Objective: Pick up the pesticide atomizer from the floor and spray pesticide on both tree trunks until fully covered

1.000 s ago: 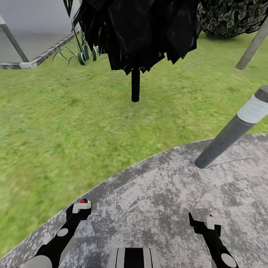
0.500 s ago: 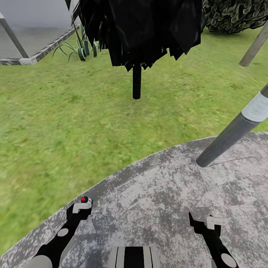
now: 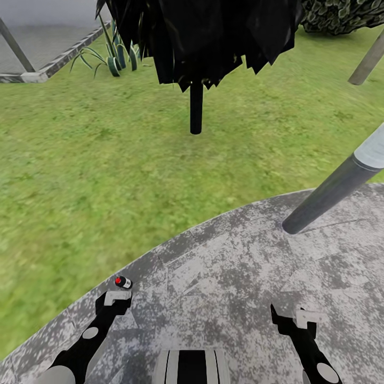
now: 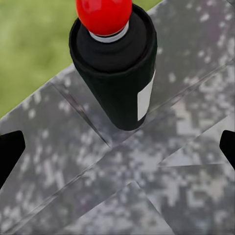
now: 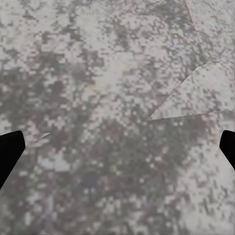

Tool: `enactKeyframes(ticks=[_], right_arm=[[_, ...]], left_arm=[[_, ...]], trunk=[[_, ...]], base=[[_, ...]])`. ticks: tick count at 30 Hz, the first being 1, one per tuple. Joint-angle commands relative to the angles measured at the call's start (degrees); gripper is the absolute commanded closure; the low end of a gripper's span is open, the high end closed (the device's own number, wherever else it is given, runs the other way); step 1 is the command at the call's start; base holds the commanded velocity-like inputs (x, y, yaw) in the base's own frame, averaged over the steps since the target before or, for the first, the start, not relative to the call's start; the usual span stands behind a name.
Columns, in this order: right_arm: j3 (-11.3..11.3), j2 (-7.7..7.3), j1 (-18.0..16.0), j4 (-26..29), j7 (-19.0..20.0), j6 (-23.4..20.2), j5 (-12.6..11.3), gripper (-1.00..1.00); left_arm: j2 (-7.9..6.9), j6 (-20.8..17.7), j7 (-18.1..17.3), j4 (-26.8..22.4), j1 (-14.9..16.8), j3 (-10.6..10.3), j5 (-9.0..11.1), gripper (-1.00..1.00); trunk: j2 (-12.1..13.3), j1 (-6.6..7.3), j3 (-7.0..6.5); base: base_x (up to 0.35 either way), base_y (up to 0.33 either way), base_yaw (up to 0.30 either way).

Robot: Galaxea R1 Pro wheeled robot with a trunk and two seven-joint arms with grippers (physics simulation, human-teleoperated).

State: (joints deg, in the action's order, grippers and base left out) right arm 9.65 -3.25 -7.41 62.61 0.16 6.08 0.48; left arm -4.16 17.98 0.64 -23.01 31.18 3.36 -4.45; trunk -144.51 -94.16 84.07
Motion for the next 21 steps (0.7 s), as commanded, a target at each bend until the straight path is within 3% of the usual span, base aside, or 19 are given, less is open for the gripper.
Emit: enactKeyframes(ticks=[1,21], right_arm=[[0.0,0.00,0.0,0.0,0.0,0.2,0.0,-1.00],[0.0,0.00,0.0,0.0,0.0,0.2,0.0,-1.00]], left_arm=[[0.03,0.2,0.1,0.1,0.0,0.2,-0.5,-1.00],[0.03,0.2,0.1,0.1,0.0,0.3,-0.5,-1.00]], trunk=[[0.0,0.01,0.03],[0.0,0.01,0.03]], base=[[0.000,0.000,0.000],[0.061,0.000,0.000]])
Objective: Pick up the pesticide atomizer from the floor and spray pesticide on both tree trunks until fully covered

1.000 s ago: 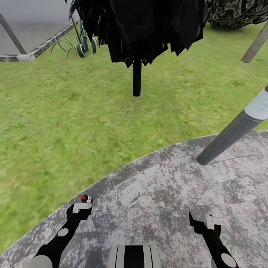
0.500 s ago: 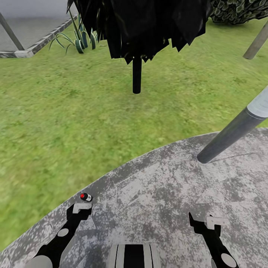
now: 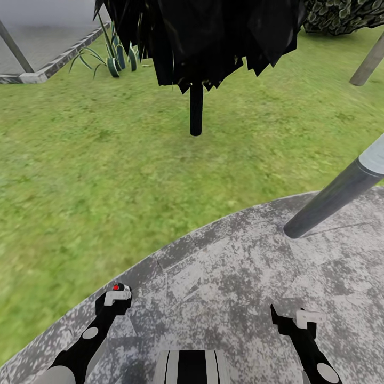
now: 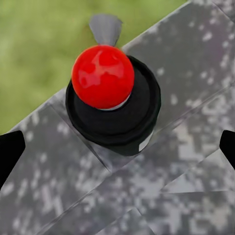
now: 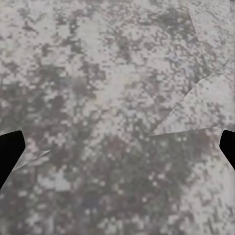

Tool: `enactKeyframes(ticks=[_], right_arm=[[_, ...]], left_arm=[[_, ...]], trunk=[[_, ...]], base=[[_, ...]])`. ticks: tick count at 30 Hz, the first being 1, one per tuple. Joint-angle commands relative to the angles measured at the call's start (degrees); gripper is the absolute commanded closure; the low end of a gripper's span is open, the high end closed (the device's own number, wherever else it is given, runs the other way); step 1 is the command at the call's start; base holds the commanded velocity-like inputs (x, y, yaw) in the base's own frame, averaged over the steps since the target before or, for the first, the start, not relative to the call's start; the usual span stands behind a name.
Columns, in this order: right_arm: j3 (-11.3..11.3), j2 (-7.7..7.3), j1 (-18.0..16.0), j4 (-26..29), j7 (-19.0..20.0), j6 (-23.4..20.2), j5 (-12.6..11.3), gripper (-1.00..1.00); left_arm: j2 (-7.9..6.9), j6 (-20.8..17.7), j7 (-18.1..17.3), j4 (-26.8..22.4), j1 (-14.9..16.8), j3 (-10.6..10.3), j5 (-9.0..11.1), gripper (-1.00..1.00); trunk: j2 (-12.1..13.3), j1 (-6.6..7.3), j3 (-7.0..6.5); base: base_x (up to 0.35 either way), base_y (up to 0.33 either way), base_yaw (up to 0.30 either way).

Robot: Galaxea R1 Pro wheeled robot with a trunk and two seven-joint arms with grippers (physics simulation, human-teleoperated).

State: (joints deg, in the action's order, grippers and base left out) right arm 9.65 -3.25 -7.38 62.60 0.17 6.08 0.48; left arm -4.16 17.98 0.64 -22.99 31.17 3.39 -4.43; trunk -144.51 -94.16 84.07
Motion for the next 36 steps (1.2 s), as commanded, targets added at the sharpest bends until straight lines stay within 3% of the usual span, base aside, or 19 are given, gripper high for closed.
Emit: enactKeyframes(ticks=[1,36], right_arm=[[0.0,0.00,0.0,0.0,0.0,0.2,0.0,-1.00],[0.0,0.00,0.0,-0.1,0.0,0.2,0.0,-1.00]], left_arm=[[0.03,0.2,0.1,0.0,0.0,0.3,-0.5,-1.00],[-0.07,0.5,0.1,0.0,-0.1,0.3,-0.4,-1.00]], trunk=[[0.0,0.01,0.03],[0.0,0.01,-0.25]], base=[[0.005,0.000,0.000],[0.015,0.000,0.000]])
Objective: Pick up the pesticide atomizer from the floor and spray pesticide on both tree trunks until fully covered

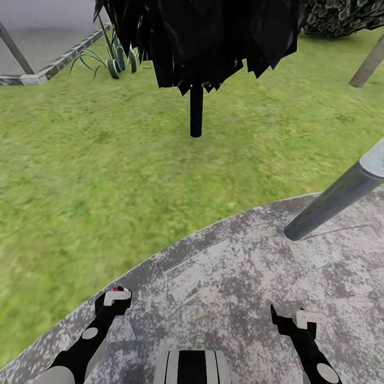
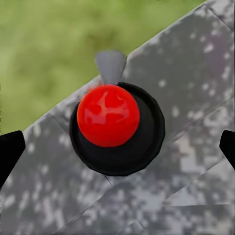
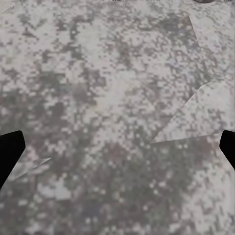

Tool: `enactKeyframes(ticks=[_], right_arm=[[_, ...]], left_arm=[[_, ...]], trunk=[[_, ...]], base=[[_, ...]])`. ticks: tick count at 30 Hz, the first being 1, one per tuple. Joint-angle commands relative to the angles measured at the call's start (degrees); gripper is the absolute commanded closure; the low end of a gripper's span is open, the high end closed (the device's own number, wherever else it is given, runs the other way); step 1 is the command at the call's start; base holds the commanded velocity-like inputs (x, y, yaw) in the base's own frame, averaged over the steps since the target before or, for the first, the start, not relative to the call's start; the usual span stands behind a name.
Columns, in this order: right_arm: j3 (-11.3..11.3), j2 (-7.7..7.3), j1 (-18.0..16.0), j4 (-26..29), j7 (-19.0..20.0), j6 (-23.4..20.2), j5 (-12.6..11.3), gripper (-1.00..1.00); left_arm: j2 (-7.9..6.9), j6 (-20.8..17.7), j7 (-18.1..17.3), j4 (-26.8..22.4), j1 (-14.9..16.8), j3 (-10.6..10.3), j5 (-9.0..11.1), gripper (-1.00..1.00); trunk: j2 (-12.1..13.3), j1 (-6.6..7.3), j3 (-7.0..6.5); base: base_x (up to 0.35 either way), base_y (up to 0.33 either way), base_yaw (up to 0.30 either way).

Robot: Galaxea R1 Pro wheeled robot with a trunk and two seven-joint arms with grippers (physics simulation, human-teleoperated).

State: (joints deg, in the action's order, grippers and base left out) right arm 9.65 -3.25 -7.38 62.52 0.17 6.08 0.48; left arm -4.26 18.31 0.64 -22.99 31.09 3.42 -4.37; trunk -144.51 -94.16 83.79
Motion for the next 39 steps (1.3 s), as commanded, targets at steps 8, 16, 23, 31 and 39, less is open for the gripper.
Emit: enactKeyframes(ticks=[8,16,23,31,39], right_arm=[[0.0,0.00,0.0,0.0,0.0,0.2,0.0,-1.00],[0.0,0.00,0.0,0.0,0.0,0.2,0.0,-1.00],[0.0,0.00,0.0,-0.1,0.0,0.2,0.0,-1.00],[0.0,0.00,0.0,-0.1,0.0,0.2,0.0,-1.00],[0.0,0.00,0.0,-0.1,0.0,0.2,0.0,-1.00]], left_arm=[[-0.03,0.3,0.1,0.0,-0.1,0.3,-0.5,-1.00],[-0.05,0.3,0.1,0.0,-0.2,0.3,-0.5,1.00],[-0.05,0.3,0.1,0.0,-0.2,0.3,-0.5,1.00],[-0.04,0.3,0.1,0.0,-0.1,0.3,-0.4,1.00],[-0.05,0.3,0.1,0.0,-0.1,0.3,-0.4,1.00]], trunk=[[0.0,0.01,-0.17],[0.0,0.01,-0.17],[0.0,0.01,-0.17],[0.0,0.01,-0.17],[0.0,0.01,-0.17]], base=[[0.000,0.000,0.000],[0.000,0.000,0.000],[0.000,0.000,0.000],[0.000,0.000,0.000],[0.000,0.000,0.000]])
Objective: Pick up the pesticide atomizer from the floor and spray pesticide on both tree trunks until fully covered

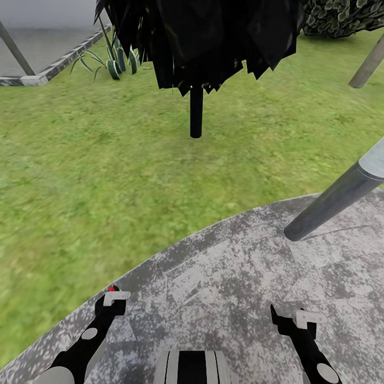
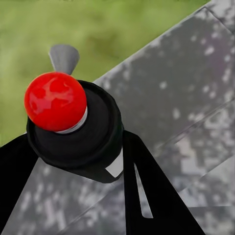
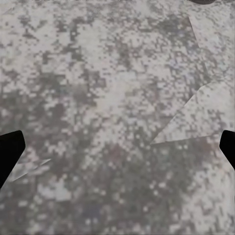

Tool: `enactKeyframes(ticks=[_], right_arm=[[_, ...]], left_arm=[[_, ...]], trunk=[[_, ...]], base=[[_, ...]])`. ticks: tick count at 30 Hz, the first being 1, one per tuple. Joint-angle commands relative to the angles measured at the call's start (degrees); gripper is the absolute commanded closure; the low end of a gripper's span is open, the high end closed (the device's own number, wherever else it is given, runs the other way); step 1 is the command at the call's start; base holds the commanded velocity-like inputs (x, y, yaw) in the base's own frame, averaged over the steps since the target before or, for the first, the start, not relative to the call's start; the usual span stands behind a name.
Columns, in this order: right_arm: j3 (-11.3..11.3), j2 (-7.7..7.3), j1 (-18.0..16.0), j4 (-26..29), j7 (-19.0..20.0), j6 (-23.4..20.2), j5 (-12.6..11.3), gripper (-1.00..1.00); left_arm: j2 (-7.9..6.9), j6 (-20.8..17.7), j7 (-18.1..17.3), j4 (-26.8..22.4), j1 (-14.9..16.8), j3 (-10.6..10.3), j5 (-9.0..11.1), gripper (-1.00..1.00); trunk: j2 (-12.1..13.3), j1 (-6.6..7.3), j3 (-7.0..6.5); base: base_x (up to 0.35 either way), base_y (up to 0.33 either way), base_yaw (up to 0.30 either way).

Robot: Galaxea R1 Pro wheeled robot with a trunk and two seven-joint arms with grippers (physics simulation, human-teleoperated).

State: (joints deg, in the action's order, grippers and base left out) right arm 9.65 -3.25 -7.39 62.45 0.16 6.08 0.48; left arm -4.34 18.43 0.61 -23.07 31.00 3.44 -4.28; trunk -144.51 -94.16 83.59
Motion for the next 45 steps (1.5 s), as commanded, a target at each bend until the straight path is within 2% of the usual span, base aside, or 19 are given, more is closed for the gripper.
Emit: enactKeyframes(ticks=[1,5,7,31,32,33,34,37,45], right_arm=[[0.0,0.00,0.0,0.0,0.0,0.2,0.0,-1.00],[0.0,0.00,-0.1,0.0,0.0,0.2,0.0,-1.00],[0.0,0.00,0.0,0.0,0.0,0.2,0.0,-1.00],[0.1,-0.12,0.0,-1.1,-0.1,0.4,0.3,-1.00],[0.2,-0.62,0.1,-10.2,0.0,5.1,1.0,-1.00],[0.2,-1.00,0.1,-12.6,0.0,7.9,2.3,-1.00],[0.2,-2.04,0.2,-16.9,0.0,11.4,4.5,-1.00],[0.3,-2.94,0.2,-19.7,0.0,12.8,5.4,-1.00],[0.3,-3.32,0.2,-22.4,0.1,13.4,5.7,-1.00]], left_arm=[[0.03,0.2,0.1,0.0,0.0,0.3,-0.5,1.00],[0.03,0.2,0.1,0.0,0.0,0.3,-0.4,1.00],[0.00,0.1,0.1,0.0,-0.1,0.3,0.2,1.00],[-0.49,-0.6,0.1,0.9,-0.6,0.2,0.0,1.00],[-1.43,-0.4,0.3,1.1,-2.6,0.2,0.0,1.00],[-1.57,-0.3,0.3,1.0,-3.4,0.2,0.0,1.00],[-1.68,-0.1,0.3,1.0,-4.7,0.2,0.0,1.00],[-1.72,0.0,0.3,1.0,-6.4,0.2,0.1,1.00],[-1.73,0.1,0.3,0.7,-9.8,0.5,0.2,1.00]], trunk=[[0.0,0.01,0.03],[0.0,0.01,0.03],[0.0,0.06,-0.41],[0.3,0.68,-5.73],[0.4,0.71,-5.95],[0.4,0.73,-6.17],[0.4,0.76,-6.40],[0.4,0.84,-7.06],[0.5,1.04,-8.87]], base=[[0.000,0.000,0.000],[0.000,0.000,0.000],[0.000,0.000,0.000],[0.000,0.000,0.000],[0.000,0.000,0.000],[0.000,0.000,0.000],[0.000,0.000,0.000],[0.000,0.000,0.000],[0.000,0.000,-0.005]])
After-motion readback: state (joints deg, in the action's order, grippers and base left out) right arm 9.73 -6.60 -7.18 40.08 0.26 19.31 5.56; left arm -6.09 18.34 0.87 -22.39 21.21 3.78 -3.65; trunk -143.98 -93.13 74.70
